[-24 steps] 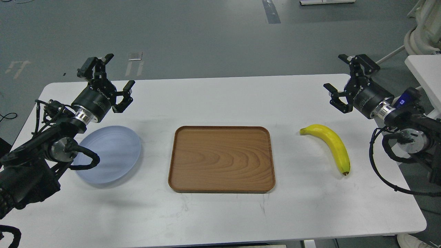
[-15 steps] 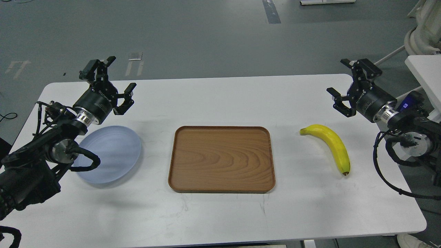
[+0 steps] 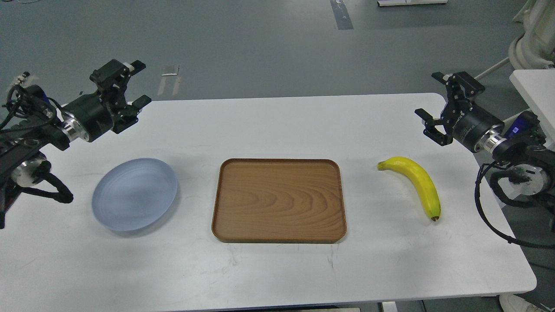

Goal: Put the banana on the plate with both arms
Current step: 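Move the left gripper down toward the rim of the light blue plate, then close the left gripper on the plate rim farthest from the tray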

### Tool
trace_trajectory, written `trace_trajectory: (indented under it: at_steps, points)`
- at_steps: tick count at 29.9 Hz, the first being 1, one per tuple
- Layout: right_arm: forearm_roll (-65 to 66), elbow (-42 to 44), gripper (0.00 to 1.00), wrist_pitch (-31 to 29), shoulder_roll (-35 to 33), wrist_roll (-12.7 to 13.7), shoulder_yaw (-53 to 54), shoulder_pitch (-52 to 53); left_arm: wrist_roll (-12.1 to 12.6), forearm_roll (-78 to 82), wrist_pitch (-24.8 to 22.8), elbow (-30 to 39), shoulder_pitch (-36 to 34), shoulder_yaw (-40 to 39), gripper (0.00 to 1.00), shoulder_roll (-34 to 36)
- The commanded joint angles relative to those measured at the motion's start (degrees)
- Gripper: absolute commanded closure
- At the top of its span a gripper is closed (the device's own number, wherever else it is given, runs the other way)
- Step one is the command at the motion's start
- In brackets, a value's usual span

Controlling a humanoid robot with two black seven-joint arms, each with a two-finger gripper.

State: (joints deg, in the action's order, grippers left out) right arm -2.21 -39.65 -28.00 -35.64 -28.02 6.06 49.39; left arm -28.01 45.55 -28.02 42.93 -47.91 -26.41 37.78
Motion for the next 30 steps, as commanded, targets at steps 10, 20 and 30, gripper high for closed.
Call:
trace_trajectory:
  at_steps: [10,20,30]
  points:
    - [1.4,-0.2,0.01,0.0,0.4,0.0,0.0,0.4,0.0,48.1,5.9,9.4,1.1,12.7,0.00,11.9]
    - [1.6,-0.1,0.01,0.0,0.5,0.0,0.0,0.4,0.0,48.1,11.8,0.5,1.1,20.6,0.05,9.6]
    - [1.7,-0.3,0.01,0.0,0.5,0.0,0.0,0.3,0.0,47.9,11.8,-1.3,2.6,20.6,0.49,7.7]
